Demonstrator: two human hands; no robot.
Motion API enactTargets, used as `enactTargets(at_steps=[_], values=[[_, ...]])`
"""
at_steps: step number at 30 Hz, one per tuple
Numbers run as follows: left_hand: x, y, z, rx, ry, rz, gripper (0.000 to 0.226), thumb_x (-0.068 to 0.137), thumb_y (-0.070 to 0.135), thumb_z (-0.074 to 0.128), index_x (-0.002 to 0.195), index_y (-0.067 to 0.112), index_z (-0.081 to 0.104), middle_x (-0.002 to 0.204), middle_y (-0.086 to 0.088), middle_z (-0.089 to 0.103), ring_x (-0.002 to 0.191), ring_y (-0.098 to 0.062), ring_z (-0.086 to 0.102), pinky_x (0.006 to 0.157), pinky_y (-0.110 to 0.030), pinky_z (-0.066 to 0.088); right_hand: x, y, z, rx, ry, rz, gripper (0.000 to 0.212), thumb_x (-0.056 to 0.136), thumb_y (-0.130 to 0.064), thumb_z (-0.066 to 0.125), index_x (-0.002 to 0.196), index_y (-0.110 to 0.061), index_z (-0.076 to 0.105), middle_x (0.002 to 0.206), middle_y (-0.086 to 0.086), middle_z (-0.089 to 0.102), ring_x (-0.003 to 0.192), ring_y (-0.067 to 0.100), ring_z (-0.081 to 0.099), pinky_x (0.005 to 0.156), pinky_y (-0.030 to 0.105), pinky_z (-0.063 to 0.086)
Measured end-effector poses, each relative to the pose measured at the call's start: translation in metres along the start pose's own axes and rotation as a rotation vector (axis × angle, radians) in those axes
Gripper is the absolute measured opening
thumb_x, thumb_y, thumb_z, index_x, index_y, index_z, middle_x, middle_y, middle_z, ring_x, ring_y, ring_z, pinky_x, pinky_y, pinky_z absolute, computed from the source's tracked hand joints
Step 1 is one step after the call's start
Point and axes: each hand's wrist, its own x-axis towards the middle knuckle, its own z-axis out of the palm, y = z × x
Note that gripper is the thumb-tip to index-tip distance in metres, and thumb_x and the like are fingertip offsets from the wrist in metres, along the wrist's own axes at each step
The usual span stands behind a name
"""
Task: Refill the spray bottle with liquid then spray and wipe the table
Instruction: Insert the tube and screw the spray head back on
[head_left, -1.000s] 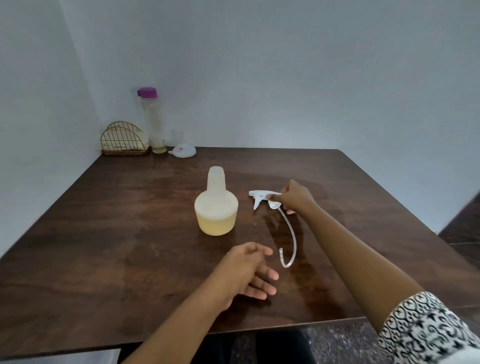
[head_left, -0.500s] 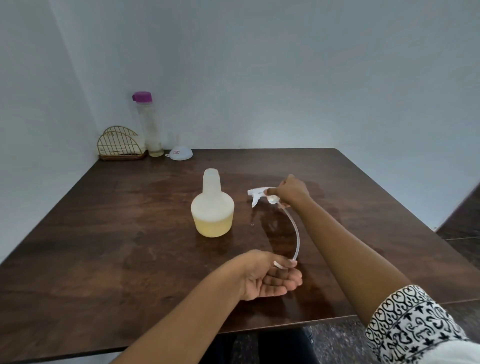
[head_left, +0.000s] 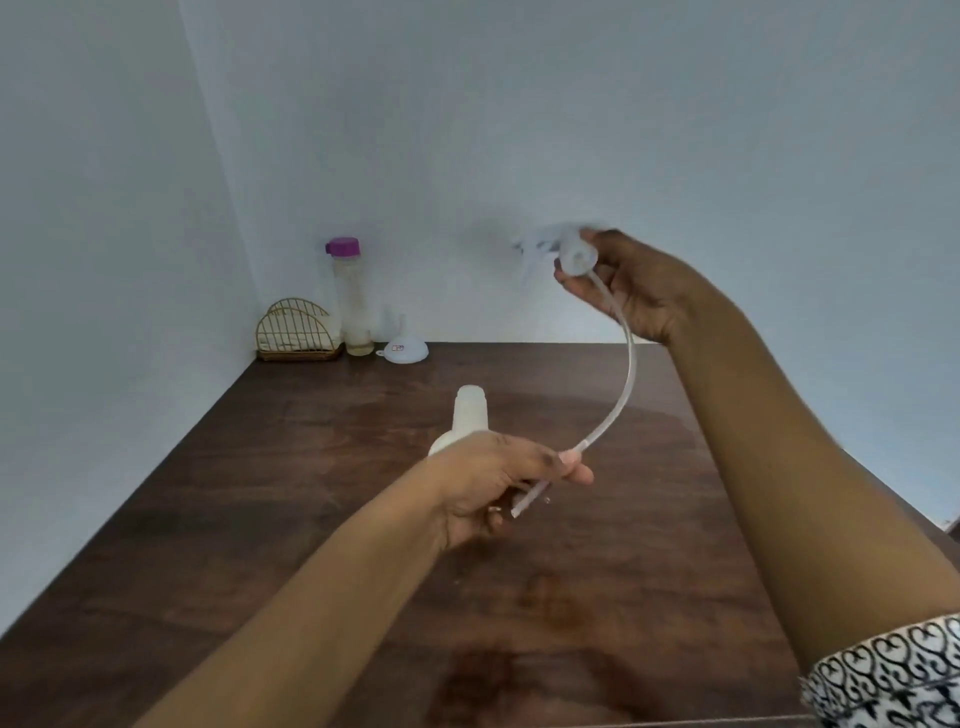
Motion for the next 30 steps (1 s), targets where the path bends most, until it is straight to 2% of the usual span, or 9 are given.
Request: enactTargets(at_steps=[3, 5, 7, 13, 16, 18, 23, 26, 30], values=[[0.009, 0.033, -0.022, 0.289, 0.172, 0.111, 0.012, 0.079, 0.028, 0.072, 0.085, 0.02, 0.079, 0.058, 0.008, 0.056, 0.058, -0.01, 0.036, 0.046, -0.022, 0.026, 0.003, -0.03, 0.024, -0.108, -0.058, -0.128, 0.011, 0.094, -0.009, 0.052, 0.092, -0.002, 0.06, 0.073, 0.012, 0.071, 0.063, 0.02, 0.07, 0.061, 0.027, 0.059], [0.017, 0.054, -0.034, 0.386, 0.289, 0.156, 0.017, 0.077, 0.028, 0.075, 0.09, 0.017, 0.078, 0.07, 0.0, 0.061, 0.058, -0.01, 0.038, 0.046, -0.021, 0.028, 0.003, -0.047, 0.039, -0.227, -0.063, -0.237, 0.01, 0.093, -0.007, 0.052, 0.091, -0.004, 0.061, 0.078, 0.013, 0.068, 0.065, 0.019, 0.069, 0.063, 0.026, 0.058], [0.026, 0.068, -0.045, 0.381, 0.376, 0.203, 0.023, 0.076, 0.026, 0.077, 0.093, 0.011, 0.077, 0.071, -0.001, 0.063, 0.054, -0.007, 0.041, 0.044, -0.018, 0.032, 0.002, -0.06, 0.051, -0.328, -0.079, -0.356, 0.01, 0.091, -0.003, 0.051, 0.09, -0.005, 0.061, 0.081, 0.011, 0.065, 0.066, 0.019, 0.068, 0.068, 0.027, 0.057], [0.05, 0.067, -0.065, 0.269, 0.551, 0.282, 0.016, 0.073, 0.022, 0.081, 0.079, 0.008, 0.075, 0.067, 0.002, 0.063, 0.064, -0.009, 0.053, 0.06, -0.021, 0.044, -0.002, -0.065, 0.057, -0.503, -0.117, -0.618, 0.013, 0.083, 0.0, 0.061, 0.093, -0.008, 0.059, 0.092, 0.012, 0.061, 0.084, 0.022, 0.066, 0.08, 0.032, 0.057], [0.059, 0.053, -0.074, 0.25, 0.61, 0.302, 0.014, 0.072, 0.023, 0.082, 0.069, 0.014, 0.072, 0.072, 0.002, 0.067, 0.077, -0.012, 0.059, 0.077, -0.026, 0.047, -0.002, -0.051, 0.05, -0.493, -0.113, -0.658, 0.017, 0.079, 0.001, 0.066, 0.088, -0.013, 0.062, 0.09, 0.01, 0.061, 0.085, 0.021, 0.064, 0.079, 0.031, 0.056], [0.061, 0.045, -0.079, 0.279, 0.648, 0.308, 0.015, 0.073, 0.028, 0.08, 0.066, 0.019, 0.07, 0.075, 0.005, 0.068, 0.08, -0.009, 0.059, 0.076, -0.026, 0.045, -0.002, -0.04, 0.044, -0.456, -0.104, -0.662, 0.018, 0.078, 0.002, 0.067, 0.089, -0.012, 0.062, 0.087, 0.007, 0.063, 0.084, 0.021, 0.065, 0.08, 0.032, 0.056], [0.06, 0.039, -0.088, 0.312, 0.722, 0.376, 0.015, 0.074, 0.035, 0.078, 0.066, 0.026, 0.07, 0.083, 0.005, 0.071, 0.092, -0.014, 0.063, 0.088, -0.036, 0.048, -0.006, -0.029, 0.035, -0.376, -0.081, -0.663, 0.019, 0.08, 0.003, 0.064, 0.092, -0.011, 0.063, 0.091, 0.008, 0.063, 0.093, 0.026, 0.063, 0.085, 0.035, 0.055], [0.06, 0.043, -0.093, 0.327, 0.763, 0.427, 0.013, 0.073, 0.038, 0.079, 0.068, 0.029, 0.071, 0.087, 0.005, 0.073, 0.093, -0.013, 0.064, 0.088, -0.037, 0.049, -0.009, -0.03, 0.032, -0.307, -0.077, -0.676, 0.019, 0.084, 0.005, 0.06, 0.092, -0.012, 0.062, 0.092, 0.009, 0.061, 0.096, 0.028, 0.062, 0.08, 0.03, 0.055], [0.063, 0.041, -0.091, 0.385, 0.815, 0.452, 0.015, 0.073, 0.042, 0.078, 0.076, 0.028, 0.074, 0.083, 0.008, 0.073, 0.084, -0.009, 0.064, 0.08, -0.033, 0.051, -0.011, -0.029, 0.029, -0.251, -0.064, -0.67, 0.02, 0.085, 0.006, 0.058, 0.095, -0.011, 0.061, 0.092, 0.007, 0.063, 0.095, 0.025, 0.063, 0.077, 0.026, 0.054]])
